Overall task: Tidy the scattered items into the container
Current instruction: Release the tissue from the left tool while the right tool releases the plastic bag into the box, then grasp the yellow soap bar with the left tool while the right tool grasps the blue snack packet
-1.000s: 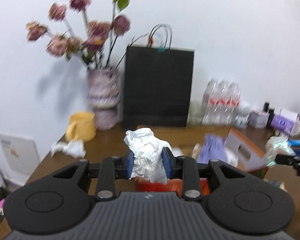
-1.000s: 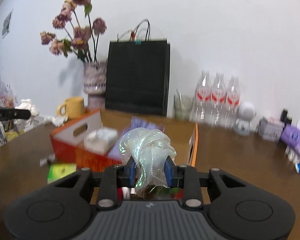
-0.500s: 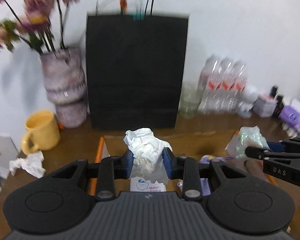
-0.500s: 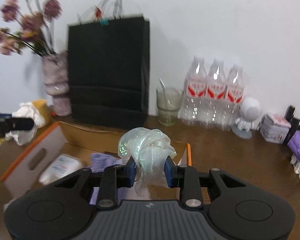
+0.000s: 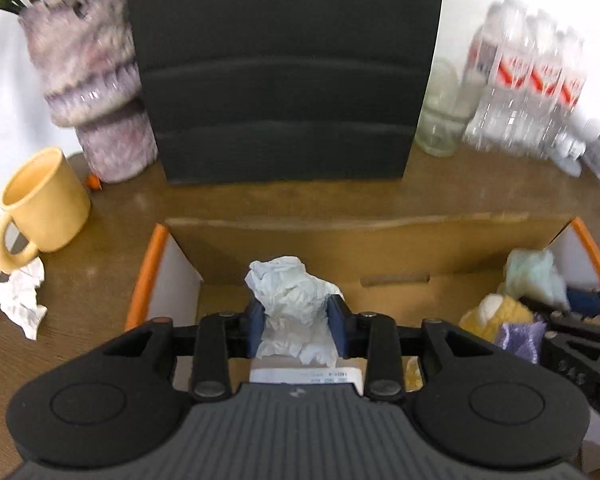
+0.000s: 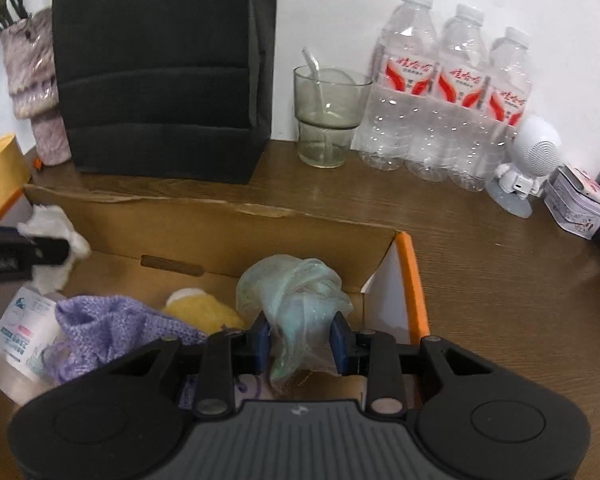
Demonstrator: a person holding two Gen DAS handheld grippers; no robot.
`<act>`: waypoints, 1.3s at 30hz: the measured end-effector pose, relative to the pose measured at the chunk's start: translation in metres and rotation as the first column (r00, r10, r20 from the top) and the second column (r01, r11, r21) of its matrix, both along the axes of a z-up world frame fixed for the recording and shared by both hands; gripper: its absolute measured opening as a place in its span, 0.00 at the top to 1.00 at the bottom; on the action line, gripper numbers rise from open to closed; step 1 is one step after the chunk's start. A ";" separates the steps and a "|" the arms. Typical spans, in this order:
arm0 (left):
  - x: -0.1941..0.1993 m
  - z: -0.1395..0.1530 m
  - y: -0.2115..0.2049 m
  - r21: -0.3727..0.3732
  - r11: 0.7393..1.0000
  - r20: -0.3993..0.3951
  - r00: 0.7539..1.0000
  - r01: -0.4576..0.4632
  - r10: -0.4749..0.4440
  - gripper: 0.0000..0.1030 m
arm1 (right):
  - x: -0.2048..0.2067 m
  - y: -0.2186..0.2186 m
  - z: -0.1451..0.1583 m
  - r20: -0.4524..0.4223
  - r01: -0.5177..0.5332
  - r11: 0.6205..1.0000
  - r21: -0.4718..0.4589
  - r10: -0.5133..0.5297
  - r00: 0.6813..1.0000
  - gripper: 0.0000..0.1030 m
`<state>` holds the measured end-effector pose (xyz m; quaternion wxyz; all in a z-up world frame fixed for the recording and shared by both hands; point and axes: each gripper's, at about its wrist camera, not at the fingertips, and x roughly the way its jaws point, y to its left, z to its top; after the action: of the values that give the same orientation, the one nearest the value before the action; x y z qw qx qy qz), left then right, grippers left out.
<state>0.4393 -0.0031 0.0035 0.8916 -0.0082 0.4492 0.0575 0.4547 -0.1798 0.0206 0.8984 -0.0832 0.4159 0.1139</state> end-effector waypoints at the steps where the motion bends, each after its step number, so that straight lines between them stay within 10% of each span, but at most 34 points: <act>1: 0.001 -0.003 -0.001 0.007 1.000 -0.009 1.000 0.000 0.000 0.63 | 0.002 0.000 0.000 -0.011 -0.001 1.000 0.009 0.001 1.000 0.69; 16: -0.028 0.021 0.000 0.018 1.000 0.078 0.997 0.001 -0.003 0.02 | -0.014 -0.004 0.017 0.029 0.013 1.000 0.013 -0.013 0.999 0.17; 23: -0.078 0.055 0.007 -0.018 1.000 0.215 0.977 0.011 -0.006 0.00 | -0.048 -0.013 0.048 0.092 -0.014 0.996 0.090 0.006 0.996 0.00; 39: -0.245 0.075 0.019 -0.016 0.996 0.457 0.886 0.092 -0.075 0.00 | -0.206 -0.050 0.095 0.320 -0.158 0.980 0.122 0.112 0.941 0.00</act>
<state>0.1941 0.0161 0.0789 0.9733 -0.0186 0.2285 0.0073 0.2491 -0.2303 0.1158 0.9465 -0.0624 0.2525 0.1910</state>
